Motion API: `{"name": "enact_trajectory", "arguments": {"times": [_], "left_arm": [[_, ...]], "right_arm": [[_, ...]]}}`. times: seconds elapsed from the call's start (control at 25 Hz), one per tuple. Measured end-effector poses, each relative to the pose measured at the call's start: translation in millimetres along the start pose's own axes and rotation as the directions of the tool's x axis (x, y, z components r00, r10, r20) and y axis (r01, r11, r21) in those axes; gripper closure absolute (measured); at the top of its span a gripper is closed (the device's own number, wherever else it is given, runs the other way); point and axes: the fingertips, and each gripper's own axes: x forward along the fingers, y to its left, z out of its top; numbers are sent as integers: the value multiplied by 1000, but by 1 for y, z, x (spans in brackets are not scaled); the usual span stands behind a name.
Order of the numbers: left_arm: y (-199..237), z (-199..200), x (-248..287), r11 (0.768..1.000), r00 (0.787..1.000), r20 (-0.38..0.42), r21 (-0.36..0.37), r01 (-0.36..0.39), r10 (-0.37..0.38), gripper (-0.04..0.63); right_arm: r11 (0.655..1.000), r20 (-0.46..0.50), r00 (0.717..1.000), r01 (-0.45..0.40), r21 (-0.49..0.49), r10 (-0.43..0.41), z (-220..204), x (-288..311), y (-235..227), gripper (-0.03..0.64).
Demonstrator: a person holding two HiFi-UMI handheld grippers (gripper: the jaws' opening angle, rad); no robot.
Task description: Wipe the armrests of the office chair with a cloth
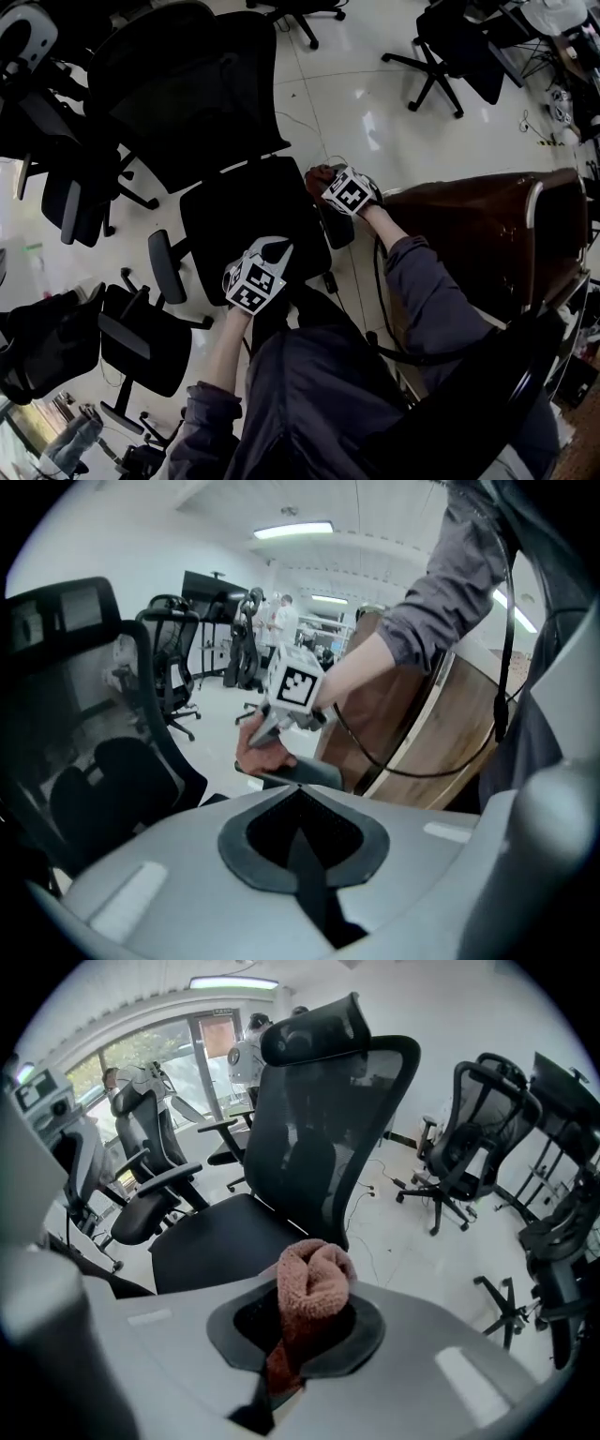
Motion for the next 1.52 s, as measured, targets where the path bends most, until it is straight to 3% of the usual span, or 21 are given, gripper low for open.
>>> {"name": "enact_trajectory", "arguments": {"times": [0.08,0.16,0.4,0.88,1.08,1.52], "left_arm": [[3,37,-19,999,993,112,4,-33,33,581],[9,66,-31,997,983,170,30,-72,66,581],[15,64,-27,992,992,118,110,-61,48,581],[-1,34,-19,997,998,65,81,-5,-1,581],[-7,12,-20,999,999,35,53,12,-14,581],[0,-21,-17,1000,1000,-8,-27,-6,6,581]], "right_arm": [[1000,3,1000,-20,-4,20,-7,-5,13,595],[999,10,999,-45,-7,45,-10,-15,31,596],[994,-17,994,-104,-23,103,-39,-37,82,596],[977,-98,973,-214,-18,211,-96,-78,138,595],[988,-41,988,-150,26,151,-83,-73,99,595],[999,11,999,39,29,-39,10,-10,-15,595]]}}
